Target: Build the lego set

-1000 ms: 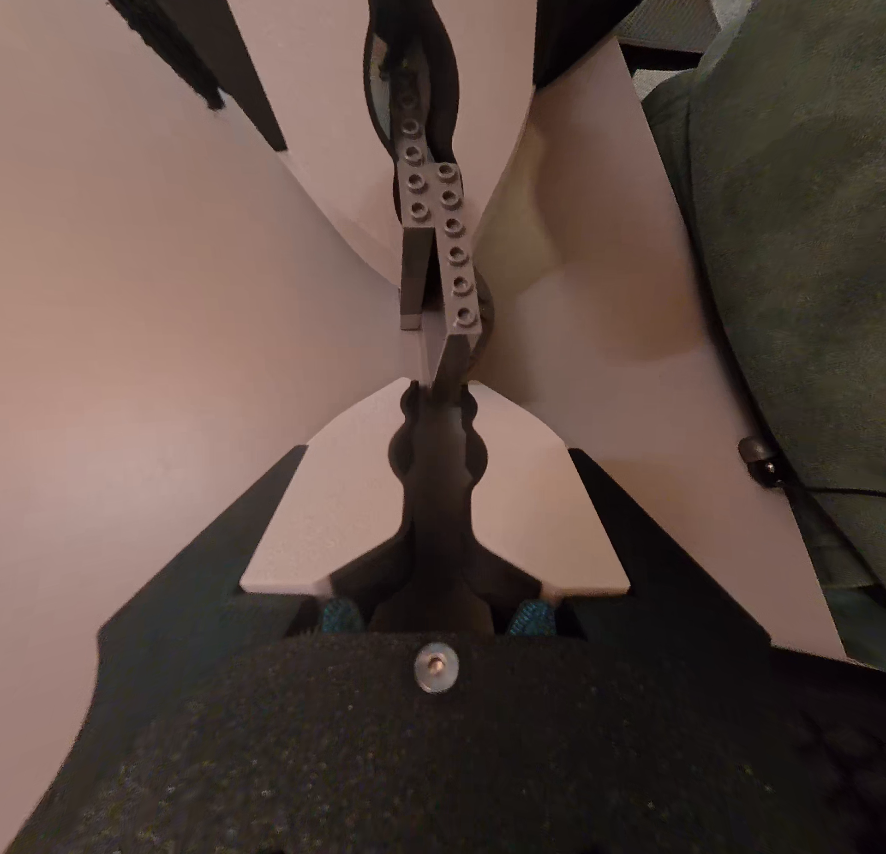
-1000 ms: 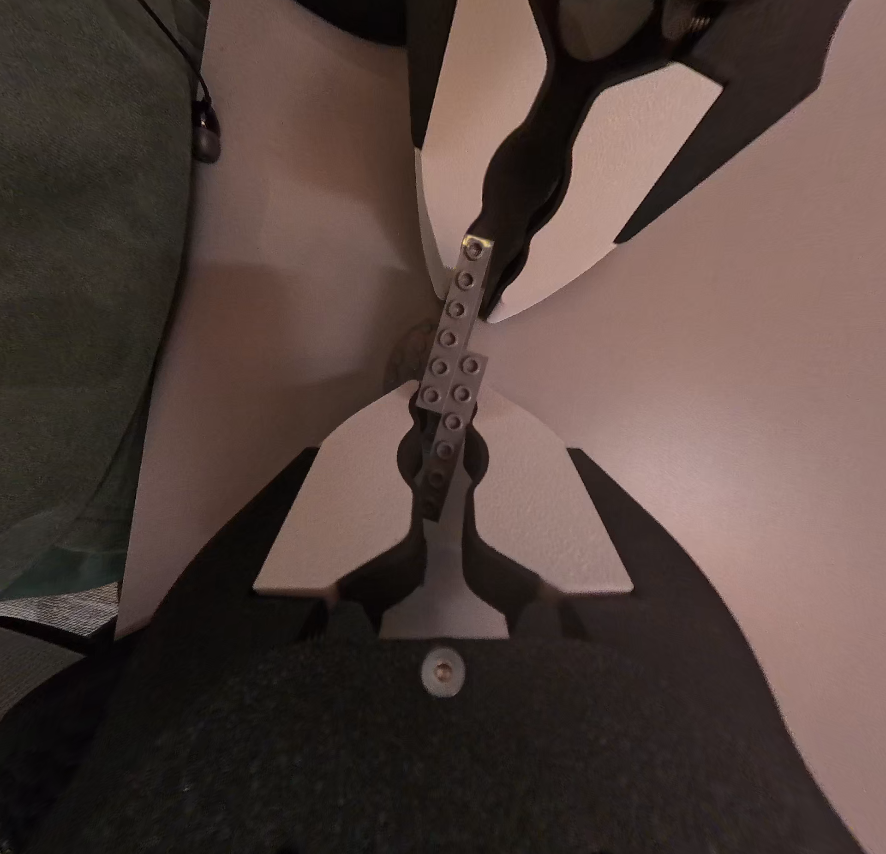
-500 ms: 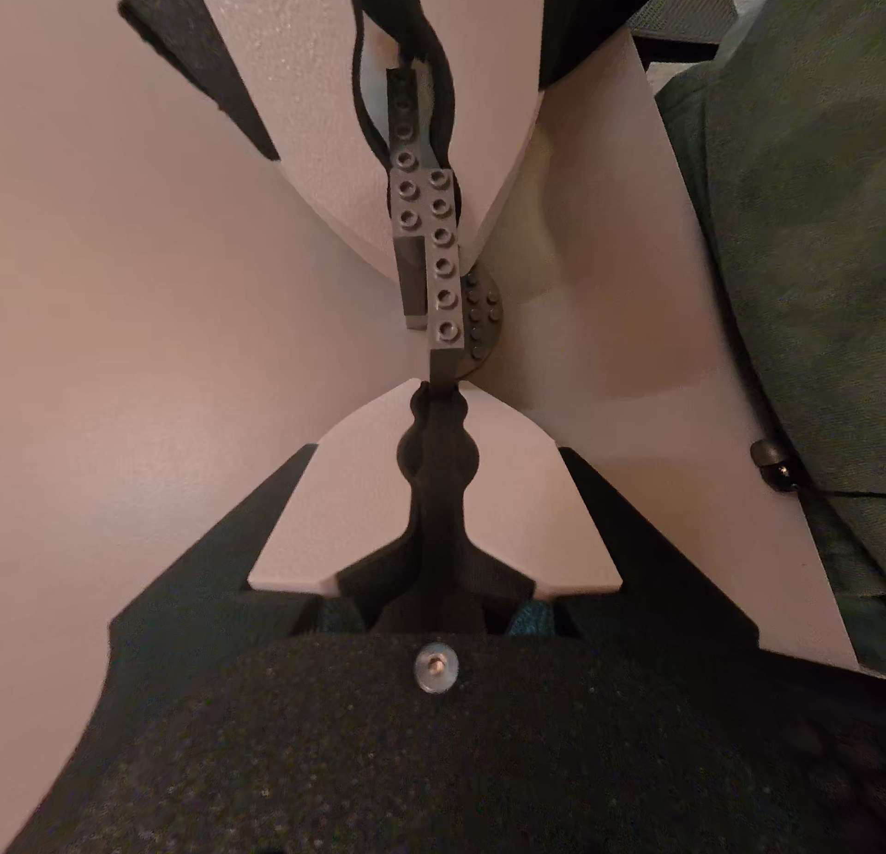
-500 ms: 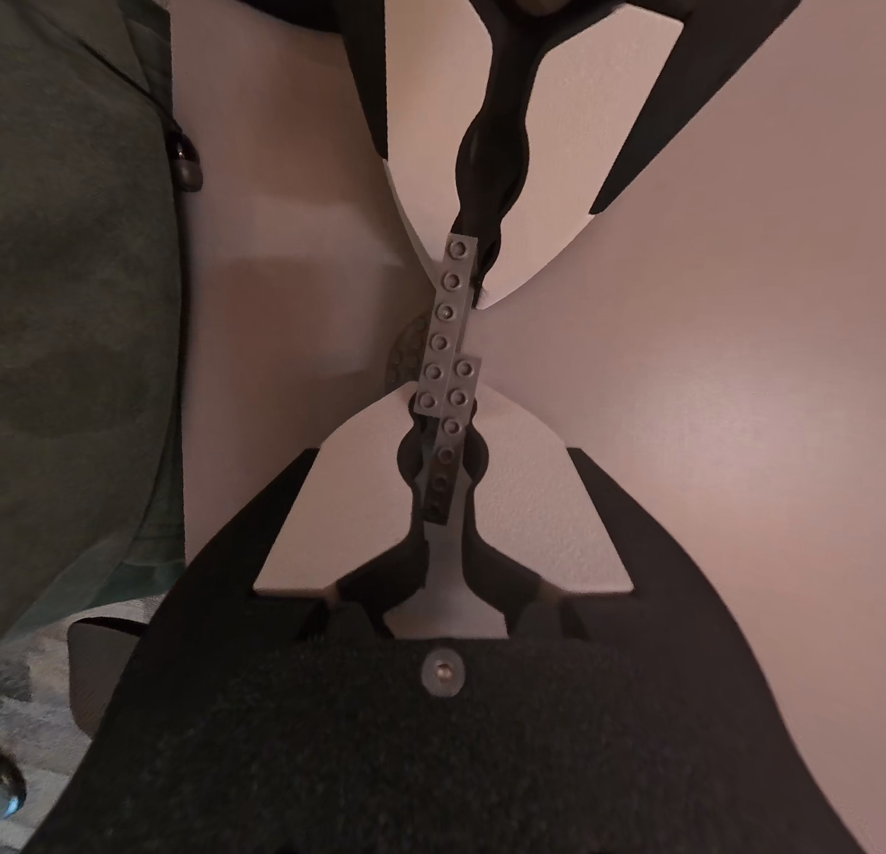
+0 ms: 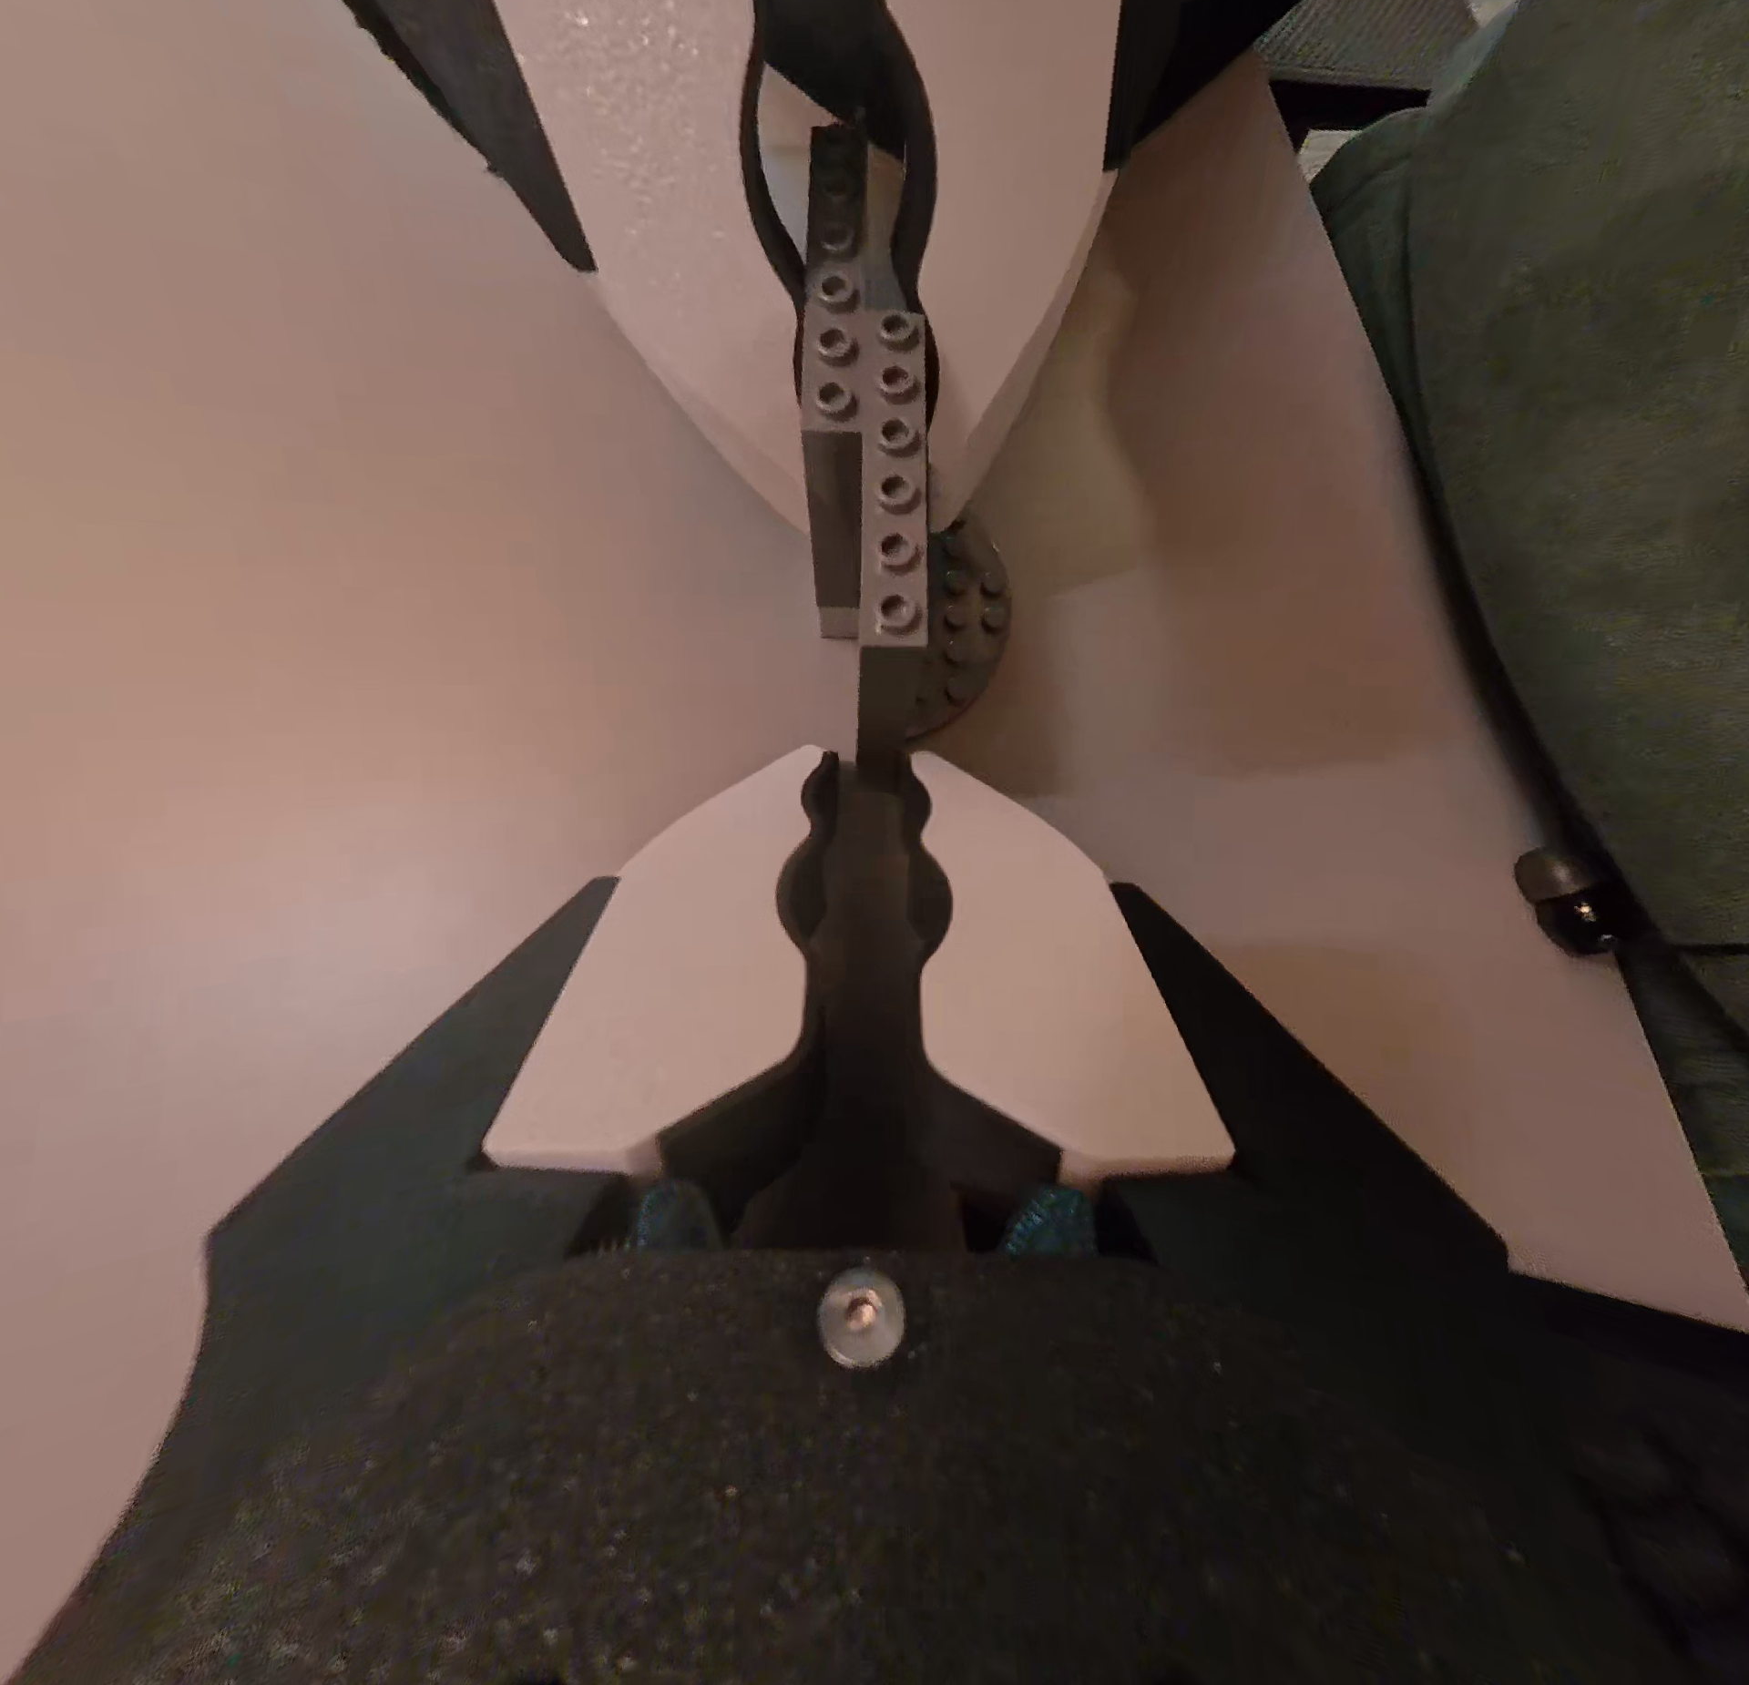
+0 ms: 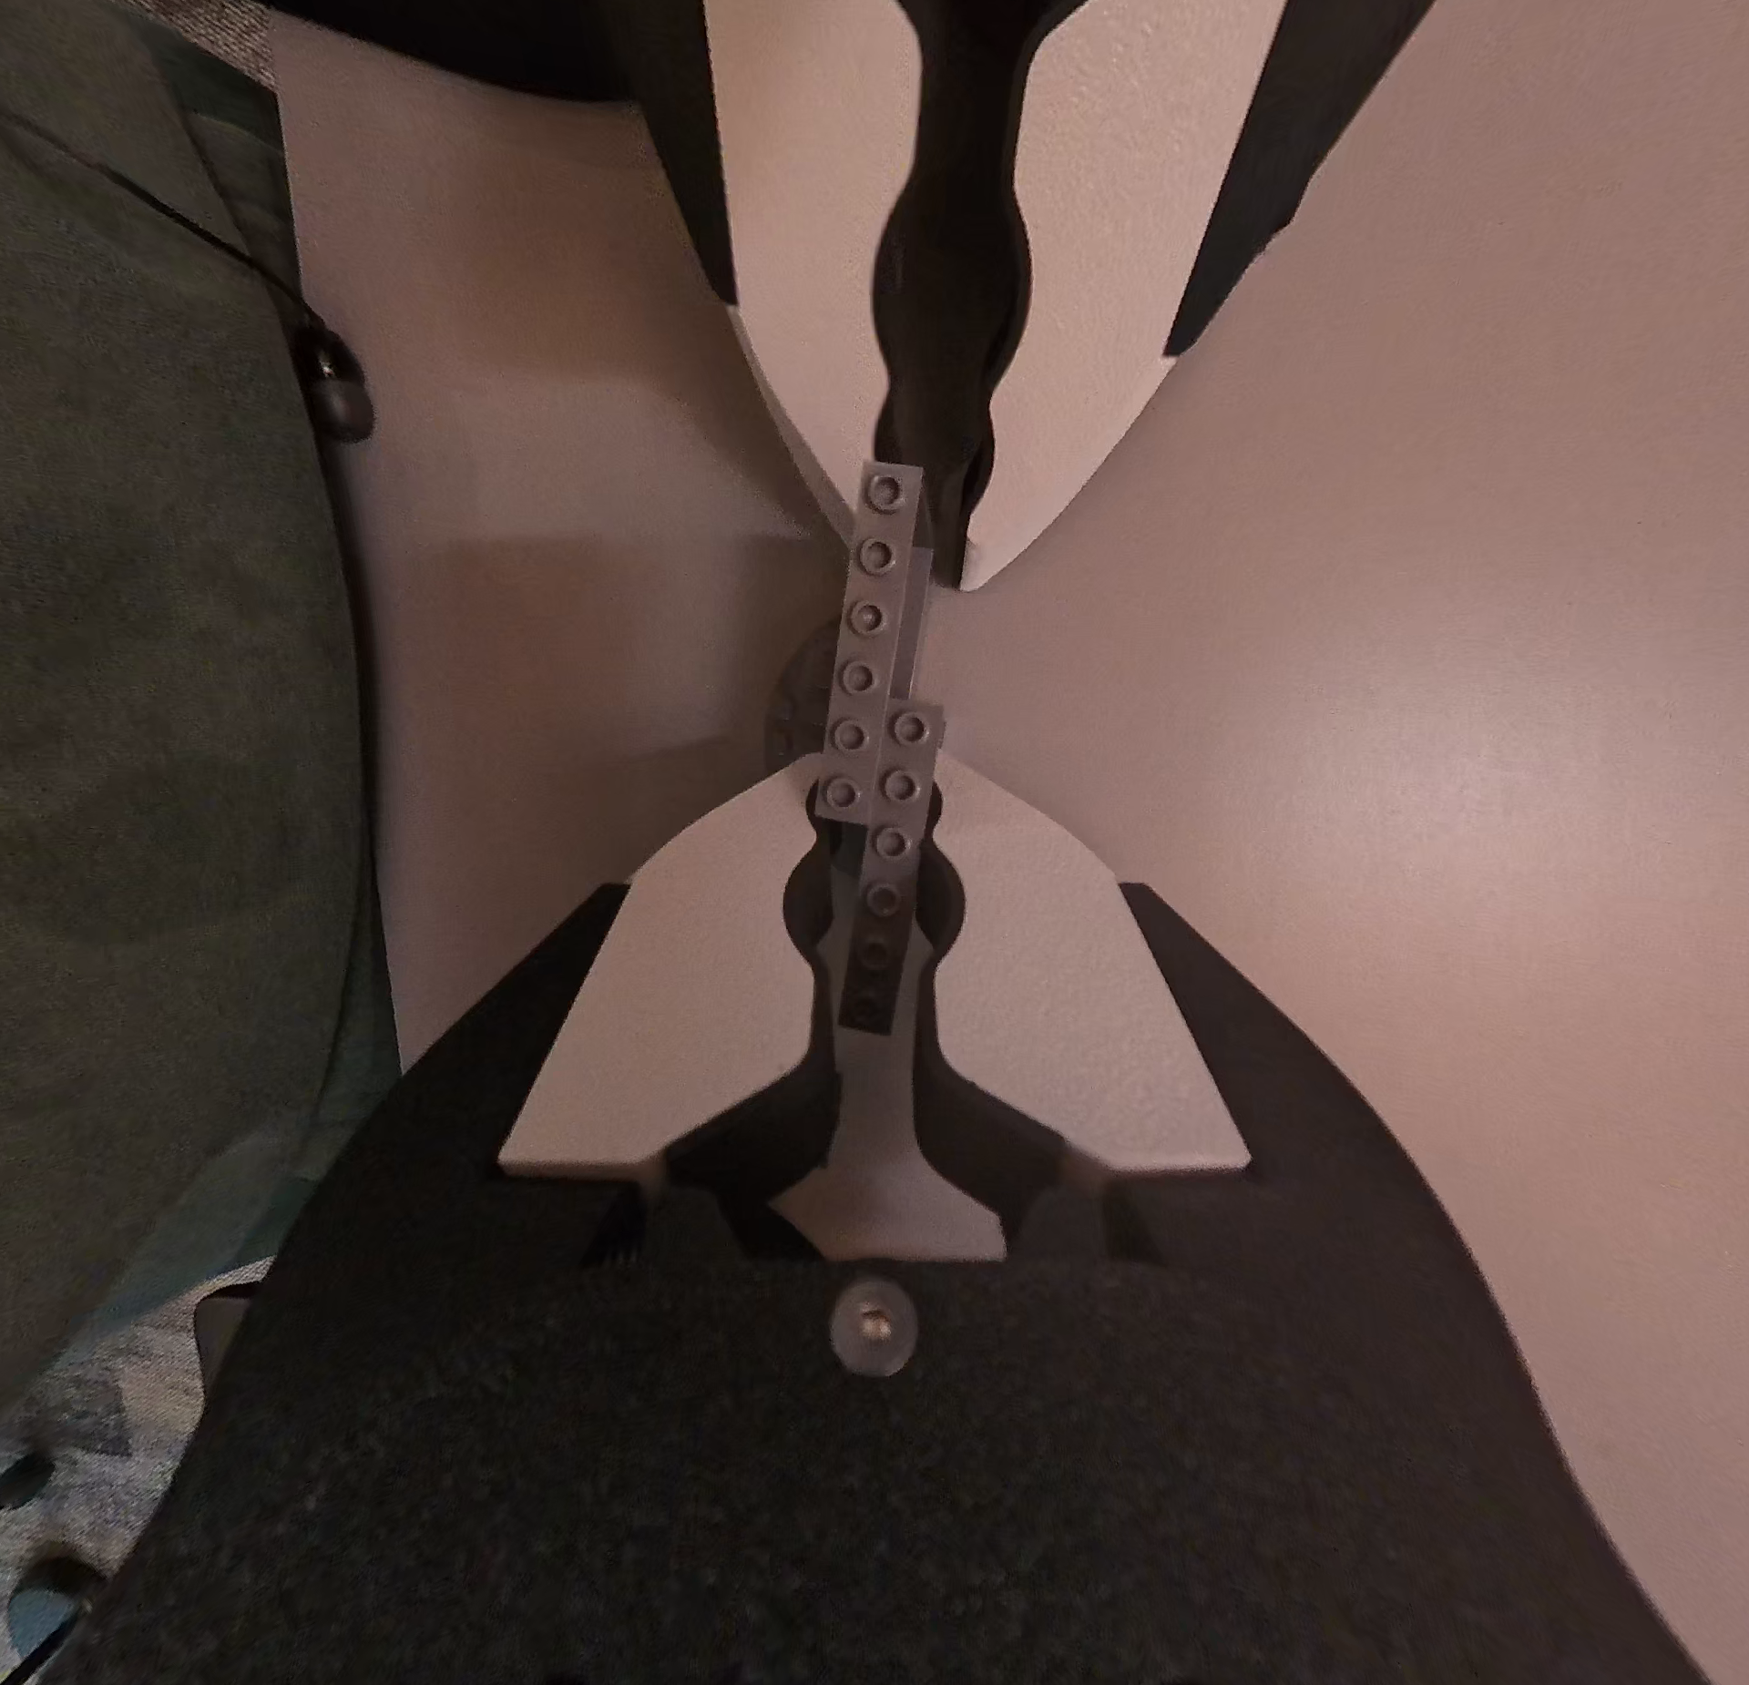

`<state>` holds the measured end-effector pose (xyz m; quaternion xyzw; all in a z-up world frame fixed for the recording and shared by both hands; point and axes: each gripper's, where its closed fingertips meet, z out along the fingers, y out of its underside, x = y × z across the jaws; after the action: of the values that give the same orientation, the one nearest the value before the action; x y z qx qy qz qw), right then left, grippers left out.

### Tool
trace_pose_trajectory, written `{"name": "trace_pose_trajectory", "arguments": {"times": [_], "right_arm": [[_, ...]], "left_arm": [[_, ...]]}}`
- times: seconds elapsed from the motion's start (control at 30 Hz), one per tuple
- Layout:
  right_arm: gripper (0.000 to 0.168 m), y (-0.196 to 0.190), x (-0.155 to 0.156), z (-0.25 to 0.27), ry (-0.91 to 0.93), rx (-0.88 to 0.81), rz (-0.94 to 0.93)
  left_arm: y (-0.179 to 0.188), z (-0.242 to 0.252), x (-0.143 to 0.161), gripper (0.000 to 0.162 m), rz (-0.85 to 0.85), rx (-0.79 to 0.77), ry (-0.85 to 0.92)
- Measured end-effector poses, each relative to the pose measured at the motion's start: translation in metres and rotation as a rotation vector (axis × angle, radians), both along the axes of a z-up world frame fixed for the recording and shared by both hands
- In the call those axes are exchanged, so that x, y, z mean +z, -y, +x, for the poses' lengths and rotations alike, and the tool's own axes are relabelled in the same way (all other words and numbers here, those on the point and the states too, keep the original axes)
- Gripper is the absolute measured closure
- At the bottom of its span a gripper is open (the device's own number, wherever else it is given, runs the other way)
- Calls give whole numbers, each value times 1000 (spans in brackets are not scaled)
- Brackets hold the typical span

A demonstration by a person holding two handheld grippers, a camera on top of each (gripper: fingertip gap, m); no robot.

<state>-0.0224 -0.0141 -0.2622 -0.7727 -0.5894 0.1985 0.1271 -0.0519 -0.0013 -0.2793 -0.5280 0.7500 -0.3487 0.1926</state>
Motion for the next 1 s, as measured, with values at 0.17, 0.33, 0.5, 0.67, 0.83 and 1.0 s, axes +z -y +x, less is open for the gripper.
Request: {"name": "trace_pose_trajectory", "arguments": {"times": [0.17, 0.33, 0.5, 0.67, 0.83, 1.0], "right_arm": [[156, 0, 0, 0, 10, -5, 7], [152, -2, 0, 3, 43, 3, 22], [147, -2, -2, 0, 69, 11, 40], [145, -8, -6, 0, 109, 6, 88], [148, -7, -11, -4, 114, 30, 110], [147, -4, -15, -9, 85, 20, 81]], "left_arm": [[1, 0, 0, 154, 9, -11, -5], [1, 0, 0, 154, 16, -13, -13], [1, -1, 0, 154, 12, -11, -20], [1, -1, 0, 154, -4, -7, -23], [3, 0, 2, 154, -13, -9, -19], [1, 0, 3, 154, -5, -3, -11]]}}
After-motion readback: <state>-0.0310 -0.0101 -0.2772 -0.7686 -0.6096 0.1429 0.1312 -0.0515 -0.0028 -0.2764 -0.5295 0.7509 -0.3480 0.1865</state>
